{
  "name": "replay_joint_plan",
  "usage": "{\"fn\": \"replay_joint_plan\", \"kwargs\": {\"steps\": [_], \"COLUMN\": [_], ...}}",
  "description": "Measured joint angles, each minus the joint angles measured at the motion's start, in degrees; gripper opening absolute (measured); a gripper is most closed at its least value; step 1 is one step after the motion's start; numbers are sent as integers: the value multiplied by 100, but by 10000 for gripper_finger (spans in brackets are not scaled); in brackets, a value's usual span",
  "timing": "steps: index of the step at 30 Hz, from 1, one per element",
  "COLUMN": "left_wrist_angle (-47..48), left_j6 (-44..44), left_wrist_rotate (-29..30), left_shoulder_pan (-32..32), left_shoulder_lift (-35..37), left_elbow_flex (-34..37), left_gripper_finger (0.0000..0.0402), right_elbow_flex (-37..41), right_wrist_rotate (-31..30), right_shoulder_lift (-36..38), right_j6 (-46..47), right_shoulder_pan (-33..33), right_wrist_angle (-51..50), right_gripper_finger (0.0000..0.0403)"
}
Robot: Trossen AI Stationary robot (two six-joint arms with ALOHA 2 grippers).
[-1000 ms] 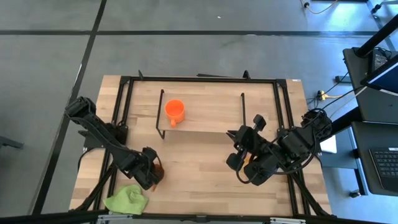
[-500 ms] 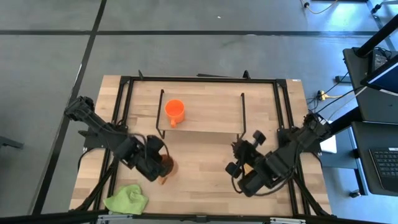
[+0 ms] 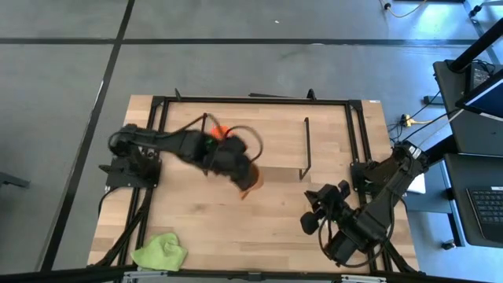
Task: Stack small to large cups/mugs on shelf
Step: Put the brown cup on the shelf
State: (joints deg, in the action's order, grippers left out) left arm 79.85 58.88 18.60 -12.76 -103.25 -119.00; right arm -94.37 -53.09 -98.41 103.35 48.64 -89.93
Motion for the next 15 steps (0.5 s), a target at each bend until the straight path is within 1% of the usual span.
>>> {"fn": "replay_joint_plan", "kwargs": {"steps": [3,6,10,15], "left_wrist_angle": [411,633,796,813], "left_j6": [-376,-536,-641,-794], "left_wrist_rotate": [-48,-182,-323,-436], "left_shoulder_pan": [377,713,1080,1455], "left_shoulder_lift": [-368,-602,-706,-718], "left_elbow_flex": [-662,-1075,-1290,-1296], "left_gripper_finger": [16,16,17,17], "right_elbow_flex": [0,0,0,0], "right_wrist_rotate": [-161,-206,-340,-460], "right_shoulder_lift": [0,0,0,0], "right_j6": [11,11,-2,-35], "right_shoulder_pan": [0,0,0,0], "right_wrist_angle": [0,7,0,-4], "right_gripper_finger": [33,33,33,33]}}
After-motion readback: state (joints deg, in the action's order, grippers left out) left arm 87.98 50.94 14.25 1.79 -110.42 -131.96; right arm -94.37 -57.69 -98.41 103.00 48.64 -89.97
